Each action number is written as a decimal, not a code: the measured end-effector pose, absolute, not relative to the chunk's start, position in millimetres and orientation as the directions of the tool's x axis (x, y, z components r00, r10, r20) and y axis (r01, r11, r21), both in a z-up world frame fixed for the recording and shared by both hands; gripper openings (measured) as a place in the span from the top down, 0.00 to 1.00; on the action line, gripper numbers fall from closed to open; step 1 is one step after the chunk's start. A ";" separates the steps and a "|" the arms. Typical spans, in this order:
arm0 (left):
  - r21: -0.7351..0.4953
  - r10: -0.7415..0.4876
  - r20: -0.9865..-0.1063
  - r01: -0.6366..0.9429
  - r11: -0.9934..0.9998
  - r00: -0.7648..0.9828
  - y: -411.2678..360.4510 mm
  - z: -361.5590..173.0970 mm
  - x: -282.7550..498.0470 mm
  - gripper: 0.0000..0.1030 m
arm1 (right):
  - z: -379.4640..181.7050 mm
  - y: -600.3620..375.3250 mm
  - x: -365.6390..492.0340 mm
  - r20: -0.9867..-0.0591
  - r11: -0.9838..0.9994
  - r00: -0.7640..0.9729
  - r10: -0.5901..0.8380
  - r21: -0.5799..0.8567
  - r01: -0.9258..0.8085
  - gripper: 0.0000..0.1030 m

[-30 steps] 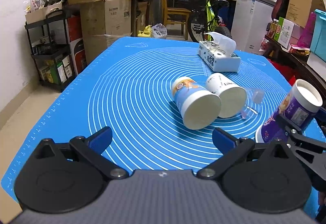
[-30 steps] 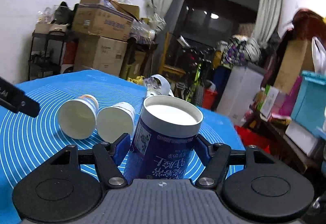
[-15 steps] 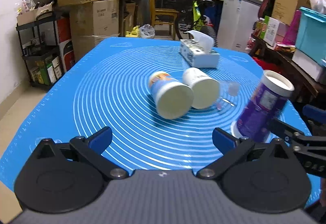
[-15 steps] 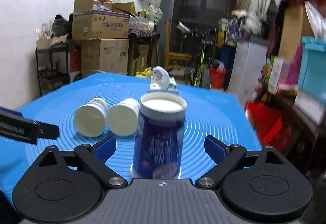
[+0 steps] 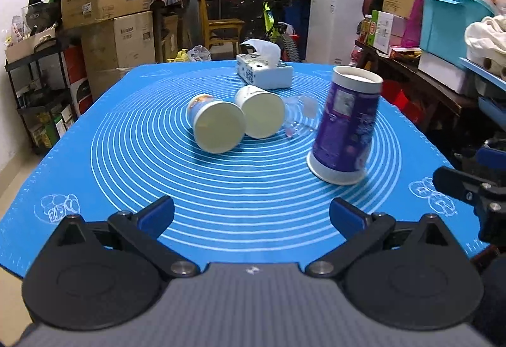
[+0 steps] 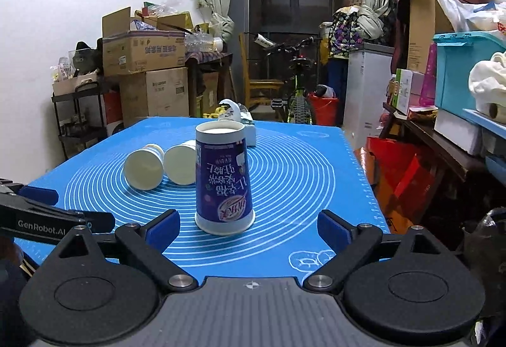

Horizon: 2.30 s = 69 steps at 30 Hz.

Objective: Flip cup upside down

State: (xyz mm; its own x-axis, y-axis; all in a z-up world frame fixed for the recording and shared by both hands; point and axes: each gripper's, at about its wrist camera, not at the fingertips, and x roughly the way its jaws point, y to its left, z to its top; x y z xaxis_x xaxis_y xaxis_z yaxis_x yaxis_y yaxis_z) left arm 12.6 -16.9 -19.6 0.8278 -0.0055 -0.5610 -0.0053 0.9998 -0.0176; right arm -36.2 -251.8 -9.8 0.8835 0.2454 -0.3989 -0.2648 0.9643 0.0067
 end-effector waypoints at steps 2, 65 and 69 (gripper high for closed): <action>-0.003 -0.006 -0.556 0.005 1.000 0.831 -21.7 -20.2 8.2 0.00 | -11.3 -253.9 -41.1 -0.404 0.965 0.881 0.247 0.018 -0.262 0.09; 0.038 0.007 -0.564 0.018 0.999 0.826 -31.5 -23.1 2.5 0.00 | -18.3 -260.2 -56.3 -0.413 0.961 0.872 0.262 0.024 -0.277 0.09; 0.038 0.006 -0.563 0.018 0.999 0.826 -31.6 -23.0 2.4 0.00 | -18.1 -260.4 -56.3 -0.412 0.960 0.872 0.263 0.025 -0.278 0.09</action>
State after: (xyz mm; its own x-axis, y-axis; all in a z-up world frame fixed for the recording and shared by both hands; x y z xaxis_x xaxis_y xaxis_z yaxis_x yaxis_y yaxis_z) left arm 2.4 -31.6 -23.0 0.8262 0.0064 -0.5633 0.0183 0.9991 0.0381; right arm -56.3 -260.4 -18.1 0.8724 0.2629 -0.4121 -0.2778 0.9603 0.0246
